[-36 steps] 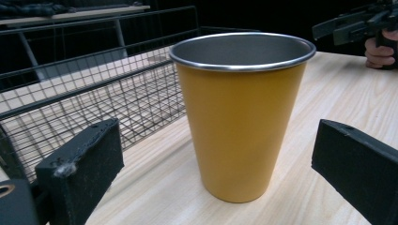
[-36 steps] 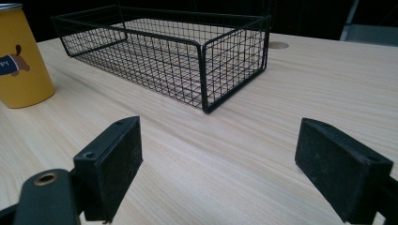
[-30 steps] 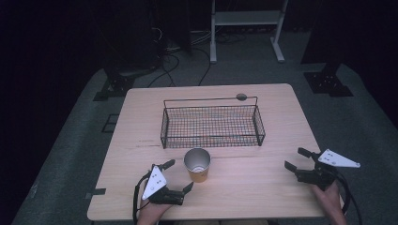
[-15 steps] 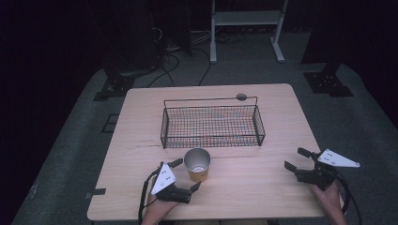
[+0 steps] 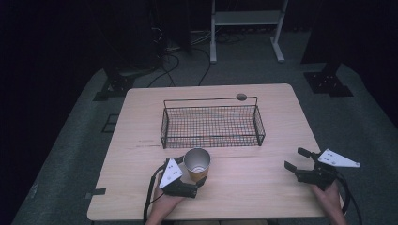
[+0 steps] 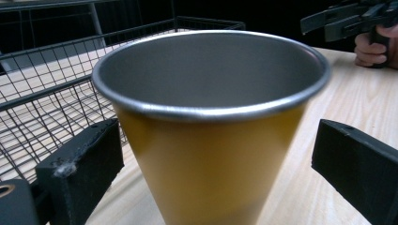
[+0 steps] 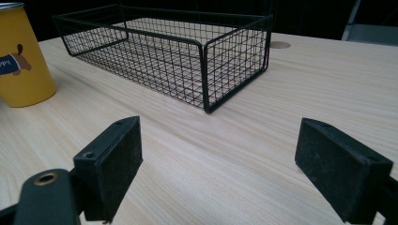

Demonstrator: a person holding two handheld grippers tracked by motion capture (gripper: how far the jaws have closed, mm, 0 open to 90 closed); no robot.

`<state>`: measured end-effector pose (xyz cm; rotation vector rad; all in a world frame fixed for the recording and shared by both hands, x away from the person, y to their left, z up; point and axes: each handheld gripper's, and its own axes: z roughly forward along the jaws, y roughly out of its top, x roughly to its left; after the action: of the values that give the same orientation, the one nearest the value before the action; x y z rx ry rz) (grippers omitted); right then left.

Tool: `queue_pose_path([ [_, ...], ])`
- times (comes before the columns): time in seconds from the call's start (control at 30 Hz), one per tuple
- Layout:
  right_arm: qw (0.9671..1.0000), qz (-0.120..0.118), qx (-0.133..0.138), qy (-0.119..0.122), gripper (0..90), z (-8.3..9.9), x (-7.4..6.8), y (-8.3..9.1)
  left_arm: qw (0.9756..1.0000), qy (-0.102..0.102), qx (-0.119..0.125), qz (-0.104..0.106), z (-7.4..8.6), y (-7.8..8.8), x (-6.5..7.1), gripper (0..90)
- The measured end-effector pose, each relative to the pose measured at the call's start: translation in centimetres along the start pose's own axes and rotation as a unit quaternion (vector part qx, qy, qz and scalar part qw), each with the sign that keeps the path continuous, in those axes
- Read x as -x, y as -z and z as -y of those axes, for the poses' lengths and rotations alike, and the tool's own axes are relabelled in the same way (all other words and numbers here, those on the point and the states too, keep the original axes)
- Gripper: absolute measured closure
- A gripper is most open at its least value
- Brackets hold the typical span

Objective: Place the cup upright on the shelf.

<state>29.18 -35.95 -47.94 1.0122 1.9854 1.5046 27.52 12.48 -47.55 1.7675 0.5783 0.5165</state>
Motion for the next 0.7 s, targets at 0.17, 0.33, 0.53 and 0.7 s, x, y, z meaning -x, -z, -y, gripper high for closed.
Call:
queue_pose_path([
  [0.17,1.0,-0.001,0.001,-0.002,14.1,0.0,0.03,0.02,1.0,0.008,-0.001,-0.005,-0.41,-0.65,-0.29,1.8],
  [0.33,1.0,-0.001,0.001,-0.003,14.1,0.0,0.04,0.03,1.0,0.005,-0.003,0.002,-0.75,-0.93,-0.51,4.1],
  [0.53,1.0,-0.001,0.001,-0.002,14.2,0.0,0.04,0.03,0.9999,0.006,0.0,0.012,-0.89,-0.94,-0.68,12.9],
  [0.7,1.0,-0.002,0.002,-0.002,14.2,0.0,0.05,0.04,0.9999,0.007,0.0,0.012,-0.95,-1.05,-0.73,13.9],
])
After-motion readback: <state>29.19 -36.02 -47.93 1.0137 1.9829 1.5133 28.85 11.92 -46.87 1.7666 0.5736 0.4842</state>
